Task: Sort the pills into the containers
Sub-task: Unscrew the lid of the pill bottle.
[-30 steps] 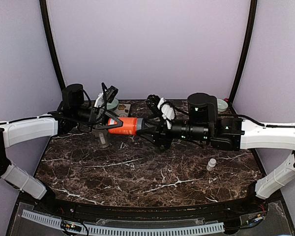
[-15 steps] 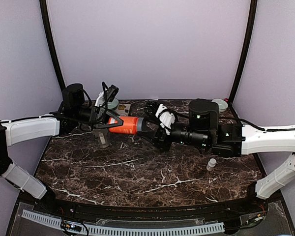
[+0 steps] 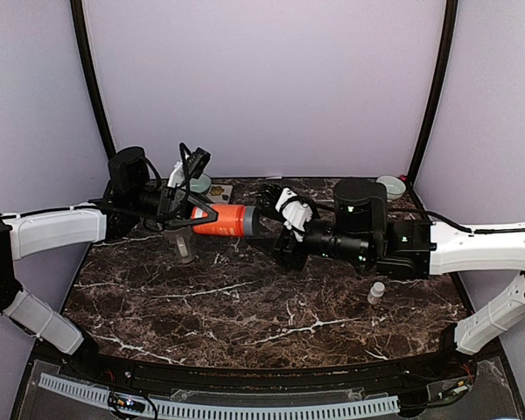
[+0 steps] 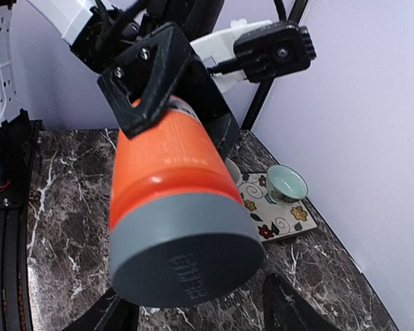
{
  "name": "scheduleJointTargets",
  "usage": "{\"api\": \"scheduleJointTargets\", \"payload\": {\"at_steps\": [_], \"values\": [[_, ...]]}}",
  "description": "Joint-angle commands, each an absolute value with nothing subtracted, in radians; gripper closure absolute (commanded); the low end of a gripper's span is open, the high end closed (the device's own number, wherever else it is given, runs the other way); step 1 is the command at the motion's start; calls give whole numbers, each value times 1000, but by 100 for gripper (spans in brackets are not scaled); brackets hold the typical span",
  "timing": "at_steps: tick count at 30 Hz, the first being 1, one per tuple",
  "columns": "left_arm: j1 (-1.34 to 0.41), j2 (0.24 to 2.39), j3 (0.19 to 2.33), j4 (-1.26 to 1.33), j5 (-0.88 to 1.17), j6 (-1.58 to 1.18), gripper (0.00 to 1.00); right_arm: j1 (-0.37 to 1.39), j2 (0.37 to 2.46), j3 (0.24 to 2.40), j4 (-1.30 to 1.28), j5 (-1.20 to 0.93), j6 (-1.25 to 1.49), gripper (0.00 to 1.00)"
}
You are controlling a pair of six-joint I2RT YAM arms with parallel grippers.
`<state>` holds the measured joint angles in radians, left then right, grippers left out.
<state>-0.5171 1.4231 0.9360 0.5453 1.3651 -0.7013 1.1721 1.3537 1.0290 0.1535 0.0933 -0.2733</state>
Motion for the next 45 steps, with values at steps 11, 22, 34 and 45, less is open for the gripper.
{"api": "scheduleJointTargets", "payload": {"at_steps": [11,22,34,45], "values": [[-534,1387,958,592,1438,-662,100,1158,1303,994,95,169,-206,33],[-533,1374,982,436,1336,-477,100,1136,1223,971,85,176,261,31],[-535,1362,972,342,1284,-362,100,944,1197,945,226,-141,915,34],[-535,1370,997,279,1264,-292,100,924,1328,974,352,-355,1123,33]]}}
